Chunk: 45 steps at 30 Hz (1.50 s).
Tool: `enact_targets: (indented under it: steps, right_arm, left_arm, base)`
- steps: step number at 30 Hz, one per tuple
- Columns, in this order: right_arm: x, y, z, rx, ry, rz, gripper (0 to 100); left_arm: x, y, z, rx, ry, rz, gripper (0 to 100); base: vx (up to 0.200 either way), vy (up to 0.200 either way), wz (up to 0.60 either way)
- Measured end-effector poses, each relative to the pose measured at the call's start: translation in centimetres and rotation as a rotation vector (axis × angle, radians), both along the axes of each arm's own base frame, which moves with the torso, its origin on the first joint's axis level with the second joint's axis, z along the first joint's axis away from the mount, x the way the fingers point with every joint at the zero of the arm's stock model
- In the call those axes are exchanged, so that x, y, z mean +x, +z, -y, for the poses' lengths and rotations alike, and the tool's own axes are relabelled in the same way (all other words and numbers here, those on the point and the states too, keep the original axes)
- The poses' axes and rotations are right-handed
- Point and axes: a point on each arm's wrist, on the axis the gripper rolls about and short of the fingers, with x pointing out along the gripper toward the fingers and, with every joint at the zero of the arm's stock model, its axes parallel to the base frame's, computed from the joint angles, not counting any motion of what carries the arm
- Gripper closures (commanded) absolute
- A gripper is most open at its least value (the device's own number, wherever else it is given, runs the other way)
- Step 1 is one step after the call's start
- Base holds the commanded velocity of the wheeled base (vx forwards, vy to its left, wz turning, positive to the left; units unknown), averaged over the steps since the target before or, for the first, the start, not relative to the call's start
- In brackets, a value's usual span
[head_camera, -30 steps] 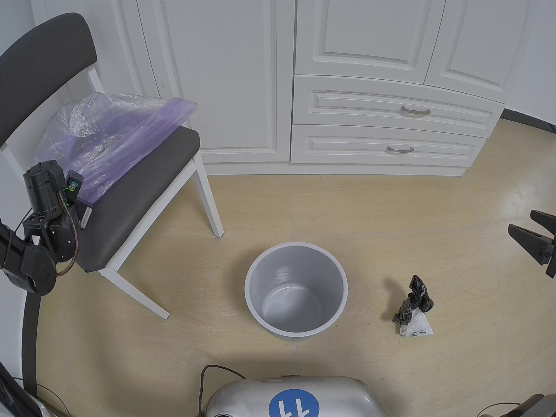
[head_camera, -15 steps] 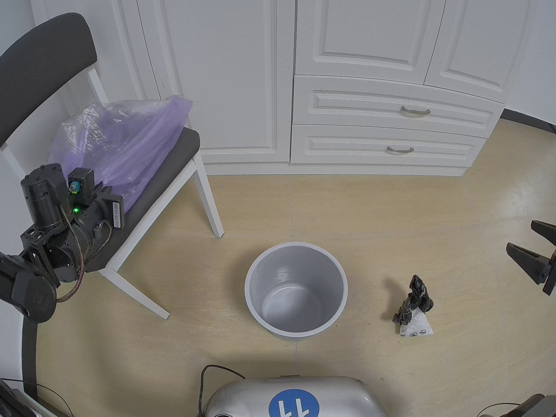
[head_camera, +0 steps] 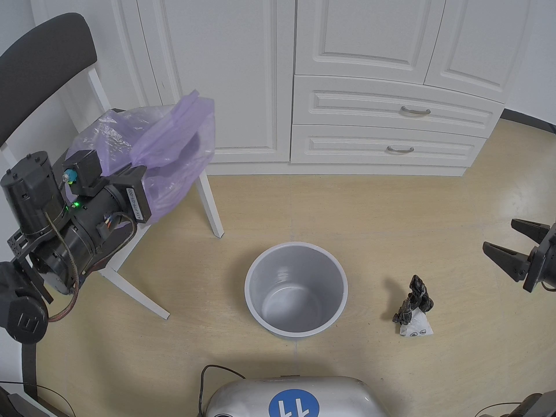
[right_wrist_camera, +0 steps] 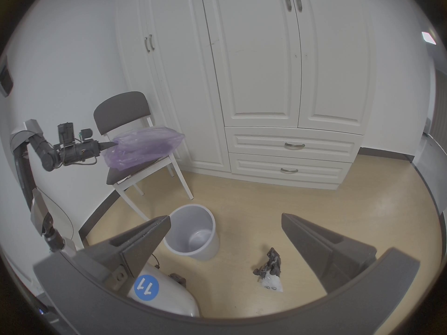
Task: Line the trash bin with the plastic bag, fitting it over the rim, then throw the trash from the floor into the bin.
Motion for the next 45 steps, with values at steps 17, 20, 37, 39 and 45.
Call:
enact_targets:
  steps: [17,20,37,39,45]
  right_arm:
    - [1.8,-1.7,-4.7,0.034,0.143,-0.07,0]
    - [1.9,-2.0,-5.2,0.036,0.162,-0.092,0]
    - [4.2,-3.4,-7.4,0.11,0.114,-0.123,0]
    - [4.6,-3.6,-7.6,0.121,0.108,-0.132,0]
    - [5.7,-4.8,-7.9,0.103,0.086,-0.184,0]
  left_arm:
    - [-5.9,1.5,2.4,-0.065,-0.3,0.066,100]
    - [-6.5,2.2,3.0,-0.105,-0.337,0.081,100]
    - [-8.1,3.5,4.2,-0.189,-0.427,0.095,100]
    - [-8.2,3.4,4.3,-0.206,-0.44,0.086,100]
    - [-8.7,3.4,4.7,-0.226,-0.474,0.076,100]
  base:
    - [0.0,0.0,0.0]
    - [0.0,0.0,0.0]
    - [0.0,0.0,0.0]
    - [0.0,0.0,0.0]
    - [0.0,0.0,0.0]
